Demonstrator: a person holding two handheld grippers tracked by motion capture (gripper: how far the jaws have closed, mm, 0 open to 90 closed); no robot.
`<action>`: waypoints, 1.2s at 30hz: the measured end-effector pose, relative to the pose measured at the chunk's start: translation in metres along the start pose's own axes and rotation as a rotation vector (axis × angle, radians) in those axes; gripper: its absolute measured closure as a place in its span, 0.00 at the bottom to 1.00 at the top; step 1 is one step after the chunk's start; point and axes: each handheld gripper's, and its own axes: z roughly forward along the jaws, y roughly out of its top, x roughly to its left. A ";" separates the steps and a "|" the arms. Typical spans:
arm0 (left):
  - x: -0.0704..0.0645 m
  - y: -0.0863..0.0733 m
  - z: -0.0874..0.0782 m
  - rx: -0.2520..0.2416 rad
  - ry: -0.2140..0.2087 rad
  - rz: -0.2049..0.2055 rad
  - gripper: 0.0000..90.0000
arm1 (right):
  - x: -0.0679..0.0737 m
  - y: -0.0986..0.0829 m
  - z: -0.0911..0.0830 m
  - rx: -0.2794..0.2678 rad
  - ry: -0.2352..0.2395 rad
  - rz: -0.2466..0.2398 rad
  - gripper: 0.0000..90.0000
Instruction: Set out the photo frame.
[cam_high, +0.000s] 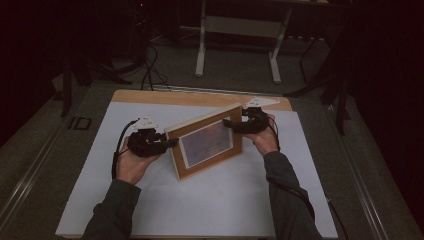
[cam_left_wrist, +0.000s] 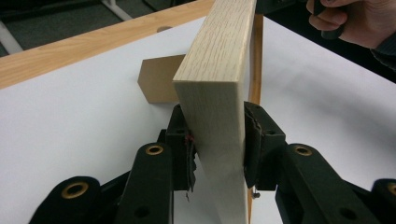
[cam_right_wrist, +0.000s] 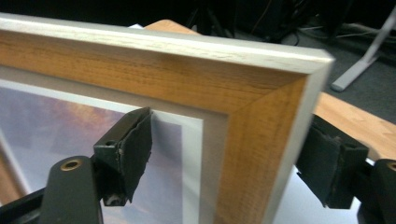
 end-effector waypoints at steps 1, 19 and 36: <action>0.001 0.000 0.001 -0.004 0.004 0.003 0.75 | 0.000 0.000 0.001 0.005 0.008 0.000 0.25; 0.015 0.004 0.013 -0.050 0.002 0.008 0.74 | -0.010 -0.003 0.003 0.024 0.068 0.049 0.28; 0.020 0.007 0.020 -0.067 0.011 -0.034 0.72 | -0.014 -0.011 -0.011 0.009 0.057 0.096 0.41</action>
